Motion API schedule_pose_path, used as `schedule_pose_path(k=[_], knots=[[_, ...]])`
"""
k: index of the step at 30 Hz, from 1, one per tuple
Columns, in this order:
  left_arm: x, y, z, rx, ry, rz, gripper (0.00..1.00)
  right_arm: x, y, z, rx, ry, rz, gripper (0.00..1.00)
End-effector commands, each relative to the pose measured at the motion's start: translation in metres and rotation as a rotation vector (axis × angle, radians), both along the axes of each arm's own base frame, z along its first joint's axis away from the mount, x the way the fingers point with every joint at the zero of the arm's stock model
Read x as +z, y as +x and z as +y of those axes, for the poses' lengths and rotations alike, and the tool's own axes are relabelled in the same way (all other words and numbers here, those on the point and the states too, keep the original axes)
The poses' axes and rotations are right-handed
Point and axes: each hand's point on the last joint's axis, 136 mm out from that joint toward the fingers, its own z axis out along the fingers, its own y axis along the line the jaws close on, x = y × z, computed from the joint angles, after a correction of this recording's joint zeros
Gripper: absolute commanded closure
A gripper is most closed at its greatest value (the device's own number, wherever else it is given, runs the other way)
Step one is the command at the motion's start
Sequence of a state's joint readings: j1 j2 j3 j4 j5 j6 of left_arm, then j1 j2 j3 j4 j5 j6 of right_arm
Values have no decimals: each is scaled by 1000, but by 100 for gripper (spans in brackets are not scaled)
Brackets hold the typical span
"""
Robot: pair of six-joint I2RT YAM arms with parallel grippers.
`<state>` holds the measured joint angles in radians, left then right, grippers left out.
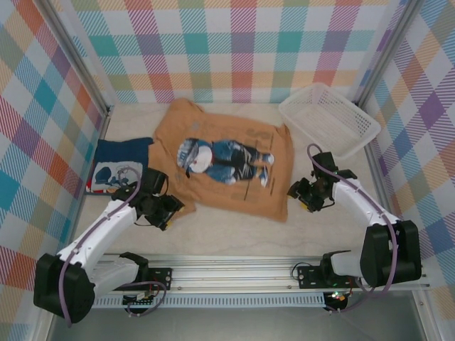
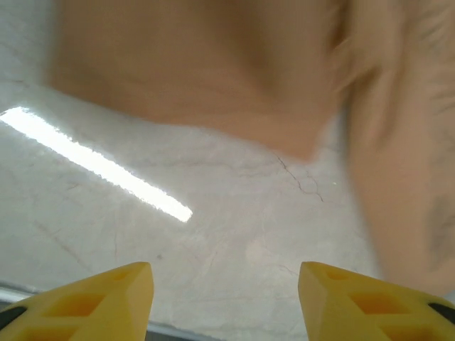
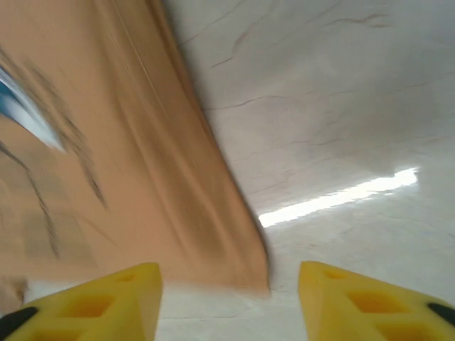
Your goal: Fold and stack the t-shirts
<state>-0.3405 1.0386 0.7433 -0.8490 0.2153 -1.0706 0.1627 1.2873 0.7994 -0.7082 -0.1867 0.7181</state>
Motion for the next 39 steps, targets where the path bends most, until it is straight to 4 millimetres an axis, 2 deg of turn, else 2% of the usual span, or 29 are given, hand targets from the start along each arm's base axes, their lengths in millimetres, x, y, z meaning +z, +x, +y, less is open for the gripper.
schedule_pose_path(k=[1,4,8,11,14,17,20,23,27,30,34,39], knots=[[48,-6,11,35,24,-76,43,33,26,-7,-11,-49,-98,43],[82,9,10,56,12,-156,43,50,39,-10,-4,-74,-158,46],[93,40,-14,31,-67,-160,46,58,51,-8,7,-78,-179,56],[91,72,-22,17,-56,-181,50,43,46,-14,-35,-109,-124,61],[82,121,-47,-33,-87,-211,54,22,51,-13,-44,-112,-82,67],[52,173,-83,-146,-67,-175,55,-13,45,-11,-80,-116,86,72],[3,195,-107,-252,25,-53,58,-39,37,-1,-113,-95,165,74],[-34,207,-124,-263,34,-3,58,-60,31,2,-152,-83,211,71],[-70,220,-126,-261,56,65,59,-77,39,11,-155,-59,259,71],[-85,236,-108,-218,116,94,60,-89,62,19,-123,-54,248,70],[-98,268,-73,-92,84,116,61,-100,105,33,-50,-74,241,70],[-90,313,-30,2,72,85,61,-94,178,42,-18,-115,142,65]])
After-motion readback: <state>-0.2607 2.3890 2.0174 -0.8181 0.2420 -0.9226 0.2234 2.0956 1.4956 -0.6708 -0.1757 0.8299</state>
